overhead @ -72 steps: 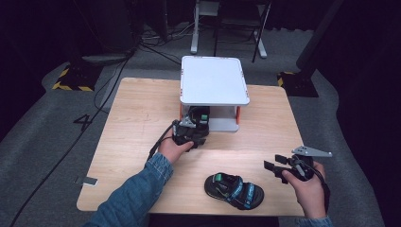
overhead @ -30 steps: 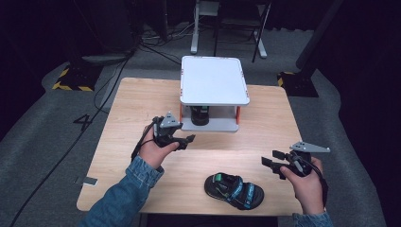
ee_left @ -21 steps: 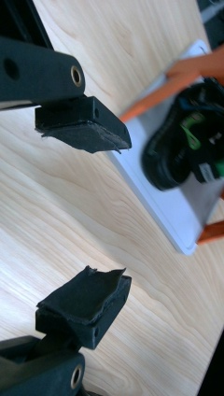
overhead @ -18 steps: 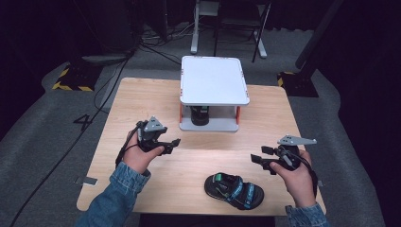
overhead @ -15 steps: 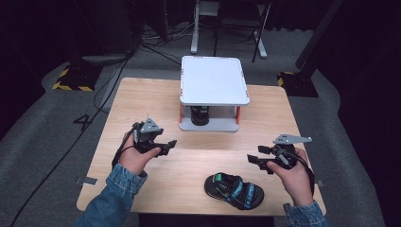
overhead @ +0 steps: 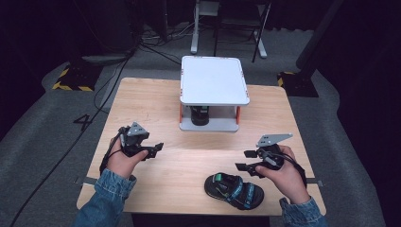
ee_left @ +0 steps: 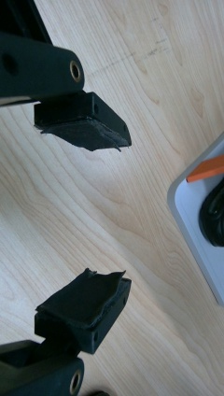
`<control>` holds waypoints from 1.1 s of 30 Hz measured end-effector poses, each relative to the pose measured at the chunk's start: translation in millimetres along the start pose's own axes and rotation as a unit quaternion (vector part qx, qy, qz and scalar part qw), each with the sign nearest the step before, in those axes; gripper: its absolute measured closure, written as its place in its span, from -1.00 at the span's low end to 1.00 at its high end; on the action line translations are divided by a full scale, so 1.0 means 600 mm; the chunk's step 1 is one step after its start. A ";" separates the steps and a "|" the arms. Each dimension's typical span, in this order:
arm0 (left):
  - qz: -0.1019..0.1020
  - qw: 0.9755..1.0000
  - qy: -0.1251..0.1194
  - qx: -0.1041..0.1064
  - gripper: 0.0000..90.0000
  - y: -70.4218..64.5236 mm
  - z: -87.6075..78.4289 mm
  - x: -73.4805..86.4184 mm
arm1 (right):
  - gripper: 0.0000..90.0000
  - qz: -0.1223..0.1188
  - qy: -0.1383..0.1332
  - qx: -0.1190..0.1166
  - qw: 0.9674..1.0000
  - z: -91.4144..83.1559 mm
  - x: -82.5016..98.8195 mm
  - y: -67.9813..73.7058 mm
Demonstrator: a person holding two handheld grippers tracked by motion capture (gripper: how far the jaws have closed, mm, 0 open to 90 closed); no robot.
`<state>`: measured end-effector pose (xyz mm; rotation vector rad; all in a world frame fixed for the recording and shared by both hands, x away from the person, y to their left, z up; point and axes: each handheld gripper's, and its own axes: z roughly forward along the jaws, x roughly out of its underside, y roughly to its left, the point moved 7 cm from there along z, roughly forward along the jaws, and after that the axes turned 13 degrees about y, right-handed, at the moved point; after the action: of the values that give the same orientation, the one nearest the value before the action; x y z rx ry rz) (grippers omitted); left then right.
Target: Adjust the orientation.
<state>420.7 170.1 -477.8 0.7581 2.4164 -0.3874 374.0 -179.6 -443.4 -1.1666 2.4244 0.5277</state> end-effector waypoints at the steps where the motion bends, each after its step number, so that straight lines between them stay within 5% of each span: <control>1: -0.001 1.000 0.001 -0.001 -0.38 0.001 0.000 0.001 | -0.17 -0.015 0.026 -0.010 0.999 0.012 0.003 0.009; 7: 0.000 1.000 0.004 -0.001 -0.39 0.004 0.006 0.007 | -0.10 -0.037 0.061 -0.023 0.997 0.042 0.004 0.024; 10: -0.002 1.000 0.004 -0.002 -0.39 0.006 0.007 0.008 | 0.21 -0.050 0.092 -0.032 0.994 0.067 0.008 0.034; 14: -0.002 1.000 0.008 -0.002 -0.39 0.007 0.010 0.009 | 0.26 -0.054 0.105 -0.033 0.992 0.083 0.010 0.036; 17: 0.003 1.000 0.011 -0.001 -0.39 0.006 0.013 0.009 | 0.51 -0.061 0.112 -0.031 0.991 0.097 0.009 0.040; 18: 0.002 1.000 0.010 0.000 -0.39 0.004 0.016 0.009 | 0.80 -0.064 0.121 -0.037 0.990 0.105 0.012 0.039; 28: 0.002 1.000 0.009 -0.002 -0.39 0.007 0.015 0.011 | 0.93 -0.060 0.113 -0.048 0.991 0.095 0.015 0.020; 33: 0.001 1.000 0.011 -0.006 -0.39 0.010 0.009 0.021 | 0.93 -0.043 0.096 -0.017 0.994 0.075 0.010 -0.017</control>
<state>418.0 177.8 -490.0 0.7631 2.4367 -0.3648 387.2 -167.1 -486.5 -1.3880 2.5177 0.4513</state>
